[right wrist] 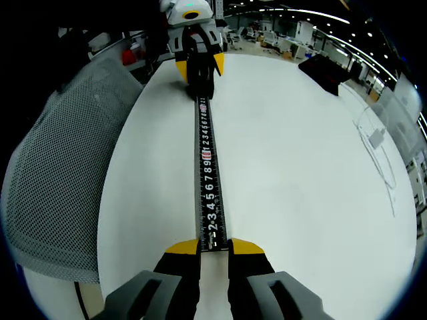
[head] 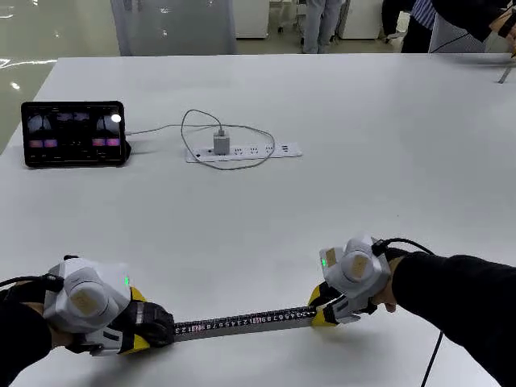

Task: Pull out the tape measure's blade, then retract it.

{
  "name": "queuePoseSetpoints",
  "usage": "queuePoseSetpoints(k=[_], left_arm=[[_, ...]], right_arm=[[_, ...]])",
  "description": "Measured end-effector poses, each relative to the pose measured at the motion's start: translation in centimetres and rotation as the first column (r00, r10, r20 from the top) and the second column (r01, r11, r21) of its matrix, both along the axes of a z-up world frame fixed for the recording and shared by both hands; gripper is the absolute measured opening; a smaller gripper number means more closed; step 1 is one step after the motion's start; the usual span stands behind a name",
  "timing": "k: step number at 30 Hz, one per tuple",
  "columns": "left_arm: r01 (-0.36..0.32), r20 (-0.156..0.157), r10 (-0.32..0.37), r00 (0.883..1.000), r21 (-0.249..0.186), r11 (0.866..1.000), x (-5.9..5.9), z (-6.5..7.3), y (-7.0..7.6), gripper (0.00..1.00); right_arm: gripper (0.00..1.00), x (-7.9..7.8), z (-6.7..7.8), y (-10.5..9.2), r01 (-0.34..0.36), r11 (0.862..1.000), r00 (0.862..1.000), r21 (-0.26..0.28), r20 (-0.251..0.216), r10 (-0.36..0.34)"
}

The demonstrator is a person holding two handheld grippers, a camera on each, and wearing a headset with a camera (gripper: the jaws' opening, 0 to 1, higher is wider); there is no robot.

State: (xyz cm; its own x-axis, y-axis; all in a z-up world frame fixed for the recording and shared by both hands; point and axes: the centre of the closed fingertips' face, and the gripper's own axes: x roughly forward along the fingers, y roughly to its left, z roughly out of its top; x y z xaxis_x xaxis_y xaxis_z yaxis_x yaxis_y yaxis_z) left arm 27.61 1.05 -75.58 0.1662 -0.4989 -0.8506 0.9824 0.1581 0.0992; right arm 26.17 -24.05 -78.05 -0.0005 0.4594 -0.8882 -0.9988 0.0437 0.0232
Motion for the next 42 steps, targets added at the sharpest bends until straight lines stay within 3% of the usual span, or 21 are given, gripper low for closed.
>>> queuePoseSetpoints(k=[6, 19, 32, 36, 42], left_arm=[[0.015, -0.015, -0.015, 1.000, 0.016, 1.000, -0.1, 0.0, 0.0, 0.33], [0.054, -0.047, -0.052, 0.998, 0.044, 0.998, -0.4, 0.4, 0.1, 0.36], [0.055, -0.051, -0.053, 0.997, 0.057, 0.997, -0.2, 1.5, 0.7, 0.52], [0.050, -0.034, -0.047, 0.998, 0.076, 0.996, -0.1, 1.3, 1.3, 0.61], [0.033, -0.055, -0.030, 0.998, 0.057, 0.998, -0.6, 1.5, 1.3, 0.67]], right_arm=[[0.12, 0.0, 0.0, -0.1, -0.011, 1.000, 1.000, -0.015, -0.011, 0.011], [0.19, 0.2, 0.4, -0.3, -0.030, 0.999, 0.999, -0.044, 0.020, 0.031], [0.29, -0.1, 1.3, -0.5, -0.036, 0.999, 0.999, -0.037, 0.022, 0.037], [0.31, -0.4, 1.3, -0.6, -0.047, 0.998, 0.998, -0.044, 0.028, 0.048], [0.38, -0.9, 1.3, -0.7, -0.057, 0.997, 0.998, -0.053, 0.017, 0.058]])
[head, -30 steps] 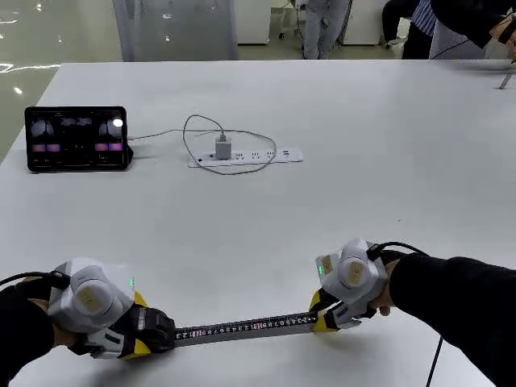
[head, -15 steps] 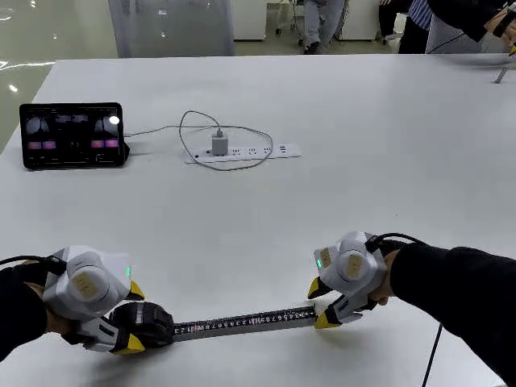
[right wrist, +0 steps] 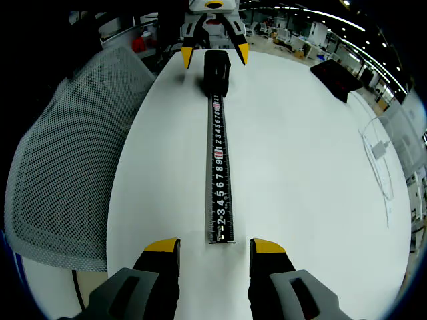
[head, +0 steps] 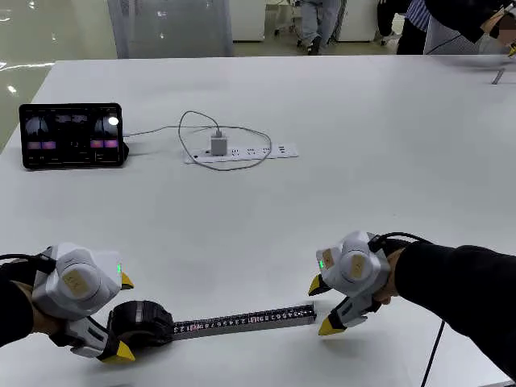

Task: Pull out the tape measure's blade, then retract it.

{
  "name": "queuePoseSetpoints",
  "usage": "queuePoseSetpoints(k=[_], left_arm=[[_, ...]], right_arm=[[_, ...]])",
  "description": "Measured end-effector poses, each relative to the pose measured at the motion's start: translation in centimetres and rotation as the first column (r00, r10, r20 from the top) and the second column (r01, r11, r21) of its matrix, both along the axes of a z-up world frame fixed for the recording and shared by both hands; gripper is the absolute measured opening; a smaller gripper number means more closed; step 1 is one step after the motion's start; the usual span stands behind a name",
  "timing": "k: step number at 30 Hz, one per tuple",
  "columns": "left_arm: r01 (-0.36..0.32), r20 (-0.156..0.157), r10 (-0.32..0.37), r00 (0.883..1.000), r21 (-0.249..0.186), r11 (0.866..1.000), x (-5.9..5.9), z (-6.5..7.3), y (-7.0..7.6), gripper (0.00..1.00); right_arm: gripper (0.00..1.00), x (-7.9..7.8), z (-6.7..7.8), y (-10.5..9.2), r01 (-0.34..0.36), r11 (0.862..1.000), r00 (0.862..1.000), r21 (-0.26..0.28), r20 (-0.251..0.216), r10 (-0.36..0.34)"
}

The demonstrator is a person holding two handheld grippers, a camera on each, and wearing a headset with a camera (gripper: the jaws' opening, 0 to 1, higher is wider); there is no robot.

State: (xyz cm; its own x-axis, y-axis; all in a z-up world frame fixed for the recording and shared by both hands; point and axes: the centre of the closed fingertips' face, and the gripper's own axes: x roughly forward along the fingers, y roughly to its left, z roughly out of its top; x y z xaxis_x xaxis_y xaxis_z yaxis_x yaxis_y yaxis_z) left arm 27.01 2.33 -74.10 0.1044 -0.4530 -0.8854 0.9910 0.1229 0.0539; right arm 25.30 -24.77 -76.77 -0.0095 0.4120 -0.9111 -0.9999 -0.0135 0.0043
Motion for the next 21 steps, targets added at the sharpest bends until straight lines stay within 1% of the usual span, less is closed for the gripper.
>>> queuePoseSetpoints(k=[1, 2, 3, 4, 5, 6, 8, 9, 11, 14, 15, 16, 17, 18, 19, 21], left_arm=[[-0.014, -0.015, 0.014, 1.000, -0.011, 1.000, -0.2, 0.0, -0.1, 0.69], [-0.032, -0.055, 0.030, 0.998, -0.034, 0.999, -0.9, 0.1, -0.4, 0.73], [-0.043, -0.082, 0.039, 0.996, -0.050, 0.998, -1.4, 0.2, -0.7, 0.77], [-0.046, -0.101, 0.040, 0.994, -0.067, 0.997, -1.7, 0.2, -1.0, 0.82], [-0.039, -0.099, 0.033, 0.995, -0.063, 0.997, -1.9, 0.3, -1.0, 0.88], [-0.036, -0.099, 0.030, 0.995, -0.062, 0.997, -2.0, 0.3, -0.9, 0.91], [-0.047, -0.109, 0.040, 0.993, -0.059, 0.997, -2.2, 0.2, -0.8, 0.93], [-0.063, -0.115, 0.056, 0.992, -0.058, 0.996, -2.2, 0.2, -0.8, 0.94], [-0.077, -0.127, 0.068, 0.990, -0.065, 0.995, -2.4, 0.3, -0.8, 0.99], [-0.078, -0.134, 0.069, 0.989, -0.066, 0.995, -2.7, 0.4, -0.6, 0.99], [-0.096, -0.146, 0.085, 0.986, -0.065, 0.993, -2.9, 0.5, -0.4, 0.99], [-0.108, -0.156, 0.096, 0.983, -0.070, 0.992, -3.0, 0.6, -0.4, 0.99], [-0.116, -0.155, 0.102, 0.983, -0.085, 0.990, -3.0, 0.8, -0.5, 0.99], [-0.129, -0.148, 0.114, 0.982, -0.098, 0.987, -2.9, 0.9, -0.5, 0.99], [-0.140, -0.150, 0.123, 0.981, -0.111, 0.984, -3.0, 1.0, -0.6, 0.99], [-0.193, -0.157, 0.172, 0.973, -0.136, 0.972, -2.7, 1.1, -0.6, 0.99]], right_arm=[[0.39, 0.0, 0.0, 0.0, 0.004, 1.000, 1.000, 0.004, -0.003, -0.004], [0.39, -0.2, 0.0, 0.0, 0.015, 1.000, 1.000, 0.008, -0.016, -0.014], [0.40, -0.2, 0.1, -0.1, 0.020, 1.000, 1.000, 0.010, -0.020, -0.020], [0.42, -0.3, 0.1, -0.1, 0.022, 1.000, 1.000, 0.012, -0.022, -0.022], [0.43, -0.3, 0.2, 0.0, 0.030, 0.999, 0.999, 0.021, -0.027, -0.029], [0.45, -0.3, 0.2, 0.0, 0.035, 0.999, 0.999, 0.024, -0.031, -0.035], [0.46, -0.1, 0.5, 0.0, 0.059, 0.998, 0.998, 0.037, -0.033, -0.058], [0.49, -0.2, 0.6, 0.1, 0.066, 0.997, 0.997, 0.042, -0.038, -0.065], [0.52, -0.4, 0.8, 0.2, 0.065, 0.997, 0.997, 0.049, -0.042, -0.063], [0.59, -0.5, 0.7, 0.2, 0.057, 0.997, 0.998, 0.051, -0.042, -0.055], [0.61, -0.5, 0.7, 0.2, 0.066, 0.996, 0.997, 0.052, -0.043, -0.064], [0.62, -0.6, 0.7, 0.2, 0.070, 0.996, 0.997, 0.056, -0.045, -0.067], [0.64, -0.7, 0.8, 0.3, 0.075, 0.995, 0.996, 0.066, -0.048, -0.072], [0.68, -0.8, 0.9, 0.4, 0.080, 0.994, 0.996, 0.074, -0.049, -0.076], [0.72, -0.8, 0.9, 0.5, 0.089, 0.992, 0.995, 0.085, -0.050, -0.085], [0.78, -0.8, 0.9, 0.6, 0.155, 0.982, 0.987, 0.108, -0.069, -0.148]])
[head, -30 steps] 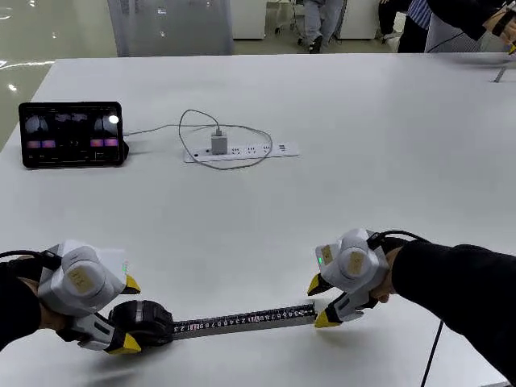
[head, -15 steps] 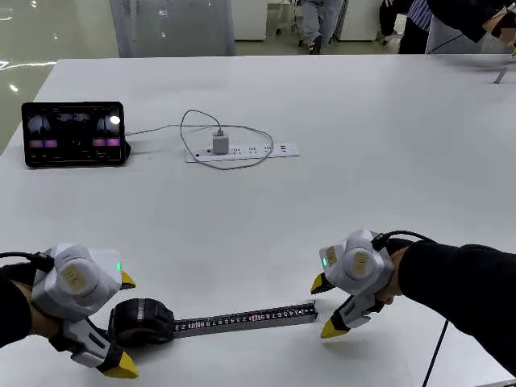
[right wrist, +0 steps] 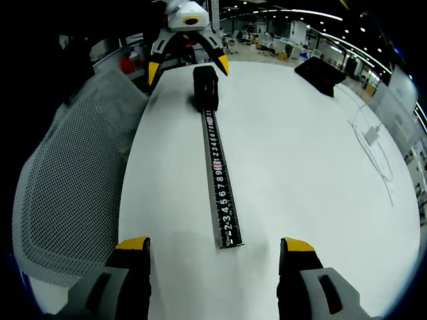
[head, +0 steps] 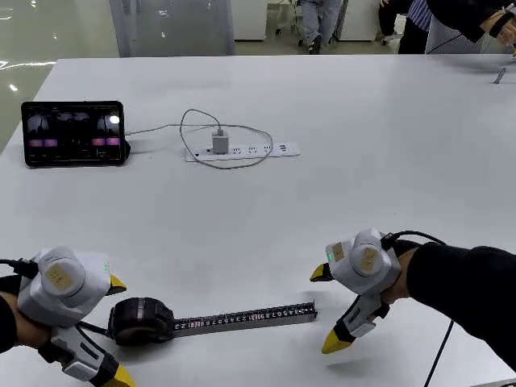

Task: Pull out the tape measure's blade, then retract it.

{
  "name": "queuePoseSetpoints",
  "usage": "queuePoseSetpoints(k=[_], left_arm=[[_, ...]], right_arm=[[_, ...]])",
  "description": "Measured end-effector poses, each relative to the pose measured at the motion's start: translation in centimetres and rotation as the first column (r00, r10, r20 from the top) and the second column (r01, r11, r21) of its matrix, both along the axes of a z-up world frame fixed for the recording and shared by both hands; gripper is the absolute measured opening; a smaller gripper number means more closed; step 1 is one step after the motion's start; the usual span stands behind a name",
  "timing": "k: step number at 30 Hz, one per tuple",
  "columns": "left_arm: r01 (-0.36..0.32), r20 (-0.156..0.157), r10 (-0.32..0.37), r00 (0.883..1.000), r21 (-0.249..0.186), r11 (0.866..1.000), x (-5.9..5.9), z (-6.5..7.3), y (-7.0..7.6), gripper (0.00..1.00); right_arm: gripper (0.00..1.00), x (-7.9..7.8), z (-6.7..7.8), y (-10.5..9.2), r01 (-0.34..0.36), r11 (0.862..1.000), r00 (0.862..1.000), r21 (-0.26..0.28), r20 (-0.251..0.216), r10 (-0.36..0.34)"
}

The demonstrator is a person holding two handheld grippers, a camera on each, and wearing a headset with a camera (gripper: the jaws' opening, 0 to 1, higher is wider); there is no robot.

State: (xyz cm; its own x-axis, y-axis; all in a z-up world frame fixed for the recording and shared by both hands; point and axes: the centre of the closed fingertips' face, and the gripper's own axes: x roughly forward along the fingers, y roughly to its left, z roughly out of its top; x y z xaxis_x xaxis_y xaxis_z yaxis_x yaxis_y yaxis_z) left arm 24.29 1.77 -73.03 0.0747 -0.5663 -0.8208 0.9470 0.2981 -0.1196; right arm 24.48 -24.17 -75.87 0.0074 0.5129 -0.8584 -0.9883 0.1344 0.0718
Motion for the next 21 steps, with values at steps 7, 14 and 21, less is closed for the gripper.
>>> queuePoseSetpoints(k=[7, 14, 21], left_arm=[[-0.202, 0.042, 0.207, 0.977, -0.105, 0.974, 0.9, 0.8, 0.4, 0.99], [-0.343, 0.080, 0.356, 0.931, -0.134, 0.930, 1.3, 0.7, 2.3, 0.99], [-0.467, 0.115, 0.485, 0.867, -0.155, 0.871, 1.5, 0.5, 4.7, 0.99]], right_arm=[[0.90, -0.2, 0.0, -0.2, 0.159, 0.984, 0.987, 0.076, -0.004, -0.159], [0.99, 0.5, 0.9, -0.9, 0.263, 0.952, 0.960, 0.157, 0.056, -0.275], [0.99, 1.7, 2.1, -2.9, 0.375, 0.902, 0.910, 0.216, 0.100, -0.402]])
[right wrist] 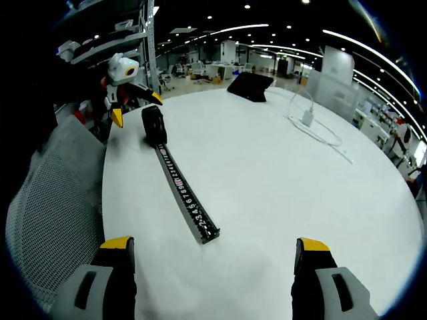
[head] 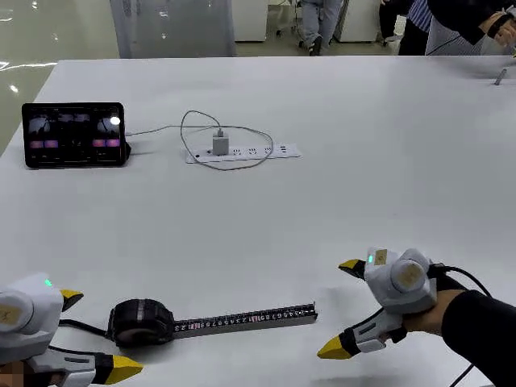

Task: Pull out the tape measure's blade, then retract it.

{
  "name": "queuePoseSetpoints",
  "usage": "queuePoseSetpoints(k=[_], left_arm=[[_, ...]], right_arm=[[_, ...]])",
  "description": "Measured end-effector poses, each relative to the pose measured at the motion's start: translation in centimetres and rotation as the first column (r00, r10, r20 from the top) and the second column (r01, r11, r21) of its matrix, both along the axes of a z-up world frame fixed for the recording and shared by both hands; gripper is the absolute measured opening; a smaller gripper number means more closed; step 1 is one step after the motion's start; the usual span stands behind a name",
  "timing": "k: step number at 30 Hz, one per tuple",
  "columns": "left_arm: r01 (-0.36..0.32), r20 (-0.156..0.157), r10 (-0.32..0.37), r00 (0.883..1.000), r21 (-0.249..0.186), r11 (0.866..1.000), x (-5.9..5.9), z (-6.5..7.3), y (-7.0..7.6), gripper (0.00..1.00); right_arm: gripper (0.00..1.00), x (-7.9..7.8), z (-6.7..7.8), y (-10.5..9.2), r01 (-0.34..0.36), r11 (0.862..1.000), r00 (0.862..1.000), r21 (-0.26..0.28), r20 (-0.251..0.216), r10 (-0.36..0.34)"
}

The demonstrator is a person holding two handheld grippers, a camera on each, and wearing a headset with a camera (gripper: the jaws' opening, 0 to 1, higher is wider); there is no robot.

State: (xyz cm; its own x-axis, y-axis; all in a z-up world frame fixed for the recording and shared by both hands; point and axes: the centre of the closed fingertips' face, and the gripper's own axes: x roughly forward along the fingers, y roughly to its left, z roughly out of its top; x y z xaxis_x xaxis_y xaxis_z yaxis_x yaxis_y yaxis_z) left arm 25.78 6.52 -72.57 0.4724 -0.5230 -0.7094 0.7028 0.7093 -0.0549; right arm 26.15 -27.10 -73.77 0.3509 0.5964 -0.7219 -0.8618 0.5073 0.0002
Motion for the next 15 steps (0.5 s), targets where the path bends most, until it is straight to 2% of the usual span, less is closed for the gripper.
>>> queuePoseSetpoints(k=[2, 4, 6, 8, 12, 13, 15], left_arm=[[-0.053, 0.033, 0.052, 0.998, 0.017, 0.998, 0.3, 0.0, 1.2, 0.99], [-0.075, 0.097, 0.069, 0.993, 0.052, 0.996, 0.7, 0.4, 2.1, 0.99], [-0.077, 0.105, 0.072, 0.992, 0.047, 0.996, 0.3, 0.5, 2.4, 0.99], [-0.083, 0.139, 0.072, 0.988, 0.074, 0.994, 0.4, 0.7, 3.1, 0.99], [-0.118, 0.127, 0.113, 0.985, 0.035, 0.992, 0.3, 1.2, 3.6, 0.99], [-0.129, 0.116, 0.125, 0.985, 0.024, 0.991, 0.2, 1.2, 3.7, 0.99], [-0.129, 0.122, 0.128, 0.984, -0.002, 0.992, 0.0, 1.6, 3.5, 0.99]], right_arm=[[0.99, 0.2, 0.4, -0.7, 0.043, 0.999, 0.999, 0.015, 0.015, -0.043], [0.99, 0.2, 0.5, -1.3, 0.061, 0.998, 0.998, 0.020, 0.018, -0.062], [0.99, 0.0, 0.6, -2.0, 0.080, 0.997, 0.996, 0.017, 0.029, -0.081], [0.99, -0.1, 0.6, -2.7, 0.108, 0.994, 0.994, 0.024, 0.030, -0.109], [0.99, -1.0, 0.5, -3.4, 0.127, 0.992, 0.991, 0.018, 0.035, -0.128], [0.99, -1.3, 0.4, -3.6, 0.133, 0.991, 0.990, 0.016, 0.038, -0.133], [0.99, -2.0, 0.5, -3.8, 0.129, 0.992, 0.991, 0.010, 0.043, -0.129]])
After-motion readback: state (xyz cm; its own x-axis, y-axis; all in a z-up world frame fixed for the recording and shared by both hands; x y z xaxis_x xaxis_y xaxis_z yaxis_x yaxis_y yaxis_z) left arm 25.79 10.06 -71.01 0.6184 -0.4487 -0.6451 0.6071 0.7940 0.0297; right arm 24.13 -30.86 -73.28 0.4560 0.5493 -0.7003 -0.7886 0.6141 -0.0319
